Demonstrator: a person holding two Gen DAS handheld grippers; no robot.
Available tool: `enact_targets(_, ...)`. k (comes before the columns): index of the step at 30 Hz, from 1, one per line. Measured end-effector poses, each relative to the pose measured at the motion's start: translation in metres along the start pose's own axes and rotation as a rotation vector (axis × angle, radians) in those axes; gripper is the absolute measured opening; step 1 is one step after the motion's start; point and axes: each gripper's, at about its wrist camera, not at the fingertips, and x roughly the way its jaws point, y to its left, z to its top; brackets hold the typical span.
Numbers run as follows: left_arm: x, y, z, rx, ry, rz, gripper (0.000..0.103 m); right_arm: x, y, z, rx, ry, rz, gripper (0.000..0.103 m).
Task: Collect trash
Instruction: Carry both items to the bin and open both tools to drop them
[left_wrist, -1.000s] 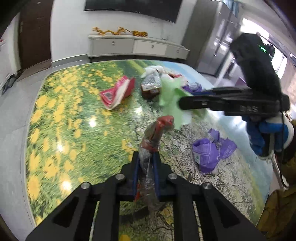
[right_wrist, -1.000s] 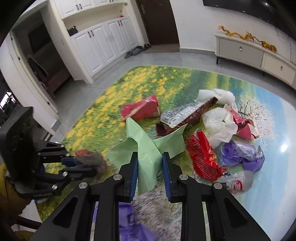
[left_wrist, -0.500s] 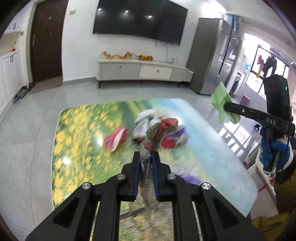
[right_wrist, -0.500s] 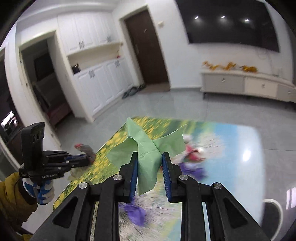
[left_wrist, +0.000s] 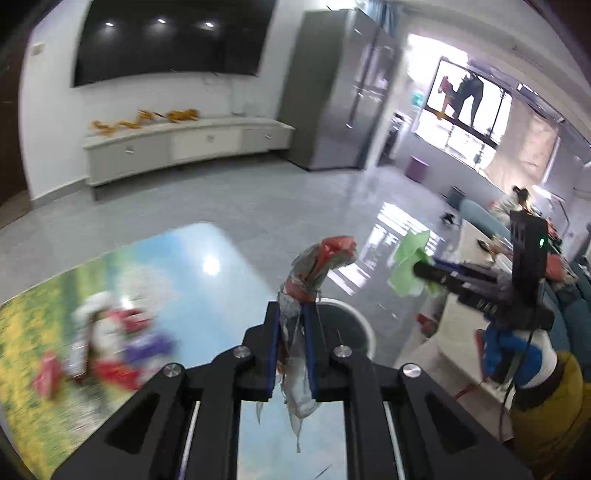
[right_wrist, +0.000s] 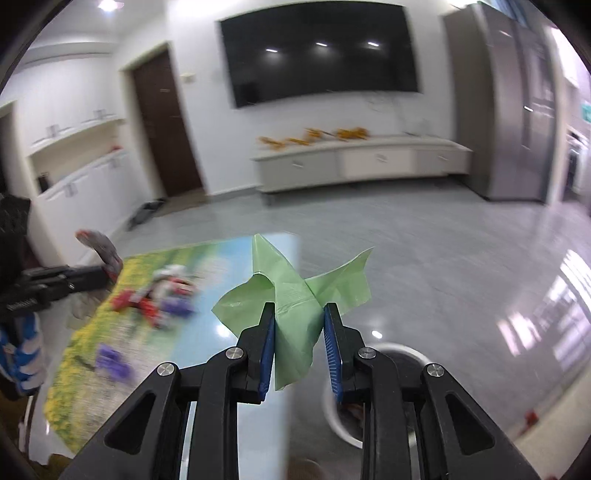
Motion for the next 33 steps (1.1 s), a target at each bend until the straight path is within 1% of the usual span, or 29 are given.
enact_targets(2,0.032,-0.021,0.01,0.009,0.033,-0.034,0.012,0.01,-0.031,-0.008,0.048,0.032,-0.056,0.025)
enact_targets(4,0.065,-0.039,0.018,0.019,0.064,-0.057,0.012,0.023,-0.054,-0.015,0.086,0.06,-0.087,0.025)
enact_targets(7,0.115,-0.06,0.026,0.007,0.121,-0.084,0.012,0.045,-0.078,-0.024,0.125,0.099,-0.117,0.025)
enact_targets(11,0.167,-0.073,0.03,-0.006,0.173,-0.087,0.013,0.079,-0.104,-0.035,0.187,0.144,-0.134,0.025)
enact_targets(13,0.19,-0.073,0.032,-0.028,0.196,-0.11,0.015,0.095,-0.114,-0.04,0.212,0.16,-0.137,0.026)
enact_targets(14,0.203,-0.072,0.032,-0.042,0.207,-0.122,0.018,0.107,-0.12,-0.043,0.226,0.171,-0.146,0.026)
enact_targets(15,0.21,-0.071,0.031,-0.052,0.215,-0.13,0.03,0.111,-0.122,-0.045,0.233,0.176,-0.15,0.029)
enact_targets(16,0.216,-0.07,0.03,-0.063,0.22,-0.137,0.046,0.118,-0.126,-0.048,0.246,0.185,-0.15,0.04)
enact_targets(17,0.221,-0.069,0.03,-0.072,0.218,-0.137,0.053,0.125,-0.13,-0.052,0.261,0.19,-0.147,0.045)
enact_targets(18,0.224,-0.068,0.029,-0.078,0.212,-0.135,0.056,0.131,-0.133,-0.056,0.271,0.198,-0.153,0.048)
enact_targets(21,0.225,-0.069,0.024,-0.075,0.206,-0.147,0.056,0.133,-0.135,-0.064,0.281,0.211,-0.16,0.048)
enact_targets(25,0.209,-0.071,0.021,-0.043,0.168,-0.106,0.056,0.123,-0.128,-0.065,0.26,0.192,-0.16,0.048)
enact_targets(27,0.197,-0.07,0.018,-0.049,0.14,-0.092,0.055,0.115,-0.125,-0.059,0.25,0.163,-0.157,0.048)
enact_targets(30,0.175,-0.071,0.015,-0.05,0.1,-0.075,0.055,0.092,-0.115,-0.047,0.226,0.104,-0.162,0.048)
enact_targets(33,0.152,-0.071,0.013,-0.03,0.084,-0.059,0.055,0.069,-0.106,-0.036,0.211,0.05,-0.158,0.048)
